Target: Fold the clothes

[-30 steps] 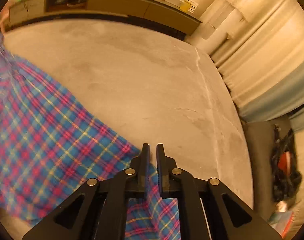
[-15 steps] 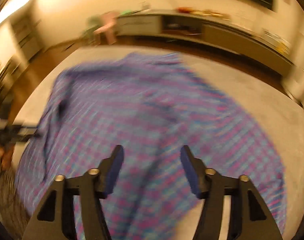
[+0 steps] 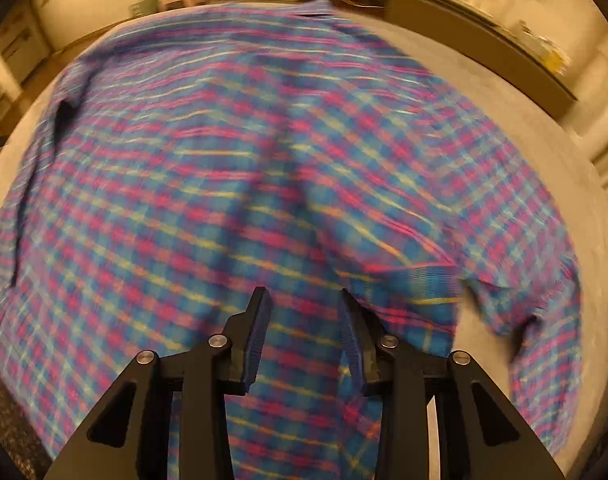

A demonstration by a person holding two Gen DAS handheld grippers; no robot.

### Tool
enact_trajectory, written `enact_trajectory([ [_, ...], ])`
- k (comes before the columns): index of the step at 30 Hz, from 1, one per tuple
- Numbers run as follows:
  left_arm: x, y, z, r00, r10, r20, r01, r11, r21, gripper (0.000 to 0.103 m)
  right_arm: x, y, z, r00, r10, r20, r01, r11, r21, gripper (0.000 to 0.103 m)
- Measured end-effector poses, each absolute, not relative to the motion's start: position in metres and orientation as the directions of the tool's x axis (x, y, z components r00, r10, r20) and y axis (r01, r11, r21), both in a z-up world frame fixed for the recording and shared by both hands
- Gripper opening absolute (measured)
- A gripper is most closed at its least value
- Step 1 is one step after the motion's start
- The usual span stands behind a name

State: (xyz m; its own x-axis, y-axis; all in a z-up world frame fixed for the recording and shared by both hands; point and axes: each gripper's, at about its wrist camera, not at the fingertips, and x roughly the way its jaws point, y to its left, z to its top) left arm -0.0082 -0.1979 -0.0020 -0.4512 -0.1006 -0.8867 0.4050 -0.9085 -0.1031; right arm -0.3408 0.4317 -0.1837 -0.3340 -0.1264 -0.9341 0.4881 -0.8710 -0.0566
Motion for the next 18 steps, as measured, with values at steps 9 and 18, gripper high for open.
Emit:
enact_trajectory([
  [9, -0.020, -0.102, -0.049, -0.364, 0.177, -0.914, 0.232, -0.934, -0.273, 0.072, -0.347, 0.437, -0.185, -0.374, -0.086, -0.923, 0.470, -0.876, -0.108, 0.038],
  [18, -0.041, -0.097, -0.043, -0.418, 0.047, -0.907, 0.185, -0.973, -0.136, 0.007, -0.347, 0.440, -0.183, -0.362, -0.095, -0.928, 0.438, -0.895, -0.080, 0.040],
])
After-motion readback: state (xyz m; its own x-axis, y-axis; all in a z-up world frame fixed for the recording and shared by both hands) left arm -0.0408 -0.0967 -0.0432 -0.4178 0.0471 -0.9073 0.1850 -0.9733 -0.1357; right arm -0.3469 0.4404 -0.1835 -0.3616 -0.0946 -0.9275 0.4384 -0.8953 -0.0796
